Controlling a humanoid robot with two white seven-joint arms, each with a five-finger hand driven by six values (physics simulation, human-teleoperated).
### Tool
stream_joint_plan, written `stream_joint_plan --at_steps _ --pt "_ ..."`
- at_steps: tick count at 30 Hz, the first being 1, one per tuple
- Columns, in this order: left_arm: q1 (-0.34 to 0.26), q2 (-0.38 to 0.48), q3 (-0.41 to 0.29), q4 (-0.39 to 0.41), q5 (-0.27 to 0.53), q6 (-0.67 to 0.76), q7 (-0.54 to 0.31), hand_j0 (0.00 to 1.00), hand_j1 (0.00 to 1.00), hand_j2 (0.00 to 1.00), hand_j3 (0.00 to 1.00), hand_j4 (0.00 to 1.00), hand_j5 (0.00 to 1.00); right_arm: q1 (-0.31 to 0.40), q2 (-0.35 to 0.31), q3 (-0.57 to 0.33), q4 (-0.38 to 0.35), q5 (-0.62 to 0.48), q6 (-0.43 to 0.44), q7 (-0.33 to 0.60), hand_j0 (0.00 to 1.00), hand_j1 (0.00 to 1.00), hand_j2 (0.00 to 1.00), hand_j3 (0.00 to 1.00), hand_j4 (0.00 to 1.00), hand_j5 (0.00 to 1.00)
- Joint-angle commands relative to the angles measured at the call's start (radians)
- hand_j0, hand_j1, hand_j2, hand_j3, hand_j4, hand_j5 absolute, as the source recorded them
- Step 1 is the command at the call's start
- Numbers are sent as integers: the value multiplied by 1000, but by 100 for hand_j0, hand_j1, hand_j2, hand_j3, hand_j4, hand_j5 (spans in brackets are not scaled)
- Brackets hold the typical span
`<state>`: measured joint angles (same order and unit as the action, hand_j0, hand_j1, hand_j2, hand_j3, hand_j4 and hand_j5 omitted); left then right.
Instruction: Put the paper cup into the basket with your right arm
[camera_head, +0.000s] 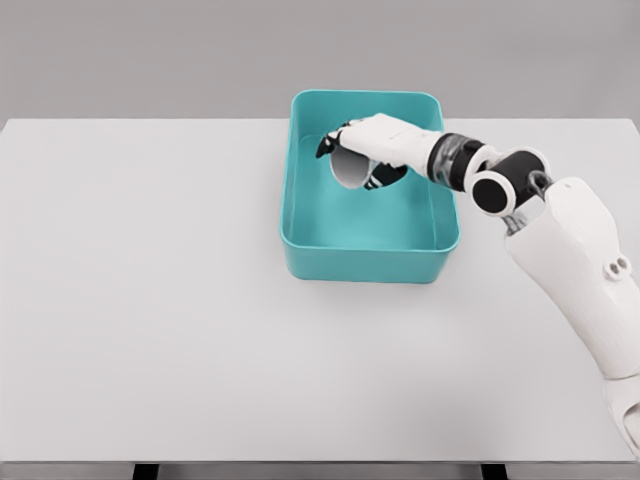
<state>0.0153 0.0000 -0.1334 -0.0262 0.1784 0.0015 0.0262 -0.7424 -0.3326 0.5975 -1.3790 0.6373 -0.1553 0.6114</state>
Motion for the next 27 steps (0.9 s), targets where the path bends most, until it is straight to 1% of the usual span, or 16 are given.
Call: stream_joint_plan --at_steps 1,2,3,4,9,12,13,14,15,16,17,18,19,22,25,27 --pt "0 0 0 0 1 0 0 100 100 100 100 100 100 0 4 15 6 19 6 -1 75 75 75 75 75 75" --pt "0 0 0 0 0 0 0 100 100 100 100 100 100 0 4 15 5 30 6 -1 77 77 77 77 77 77" --pt "0 0 0 0 0 0 0 100 100 100 100 100 100 0 4 15 1 30 5 -1 87 87 87 87 87 87" --pt "0 0 0 0 0 0 0 100 100 100 100 100 100 0 1 15 -3 32 2 -1 100 100 100 100 100 100" --pt "0 0 0 0 0 0 0 100 100 100 100 100 100 0 -5 2 -12 15 -7 -1 100 100 100 100 100 100" --pt "0 0 0 0 1 0 0 100 100 100 100 100 100 6 -13 -28 -52 -13 -6 -1 100 100 100 100 100 100" --pt "0 0 0 0 0 0 0 100 100 100 100 100 100 15 -39 -67 -80 -47 -7 -1 100 100 100 100 100 100" --pt "0 0 0 0 1 0 0 100 100 100 100 100 100 18 -65 -117 -110 -111 -9 -1 100 100 100 100 100 100" --pt "0 0 0 0 0 0 0 100 100 100 100 100 100 32 -98 -186 -133 -227 -9 -1 100 100 100 100 100 100" --pt "0 0 0 0 0 0 0 100 100 100 100 100 100 54 -126 -238 -137 -322 -9 -1 100 100 100 100 100 100" --pt "0 0 0 0 1 0 0 100 100 100 100 100 100 67 -155 -289 -137 -401 -10 -1 100 100 100 100 100 100" --pt "0 0 0 0 0 0 0 100 100 100 100 100 100 100 -190 -353 -135 -464 -10 -1 100 100 100 100 100 100" --pt "0 0 0 0 1 0 0 100 100 100 100 100 100 146 -214 -438 -137 -481 -10 -1 100 100 100 100 100 100" --pt "0 0 0 0 1 0 0 100 100 100 100 100 100 245 -215 -600 -135 -484 -18 -1 100 100 100 100 100 100" --pt "0 0 0 0 1 0 0 100 100 100 100 100 100 311 -215 -680 -134 -482 -18 -1 100 100 100 100 100 100" --pt "0 0 0 0 1 0 0 100 100 100 100 100 100 328 -218 -685 -117 -481 -15 -1 100 100 100 100 100 100"
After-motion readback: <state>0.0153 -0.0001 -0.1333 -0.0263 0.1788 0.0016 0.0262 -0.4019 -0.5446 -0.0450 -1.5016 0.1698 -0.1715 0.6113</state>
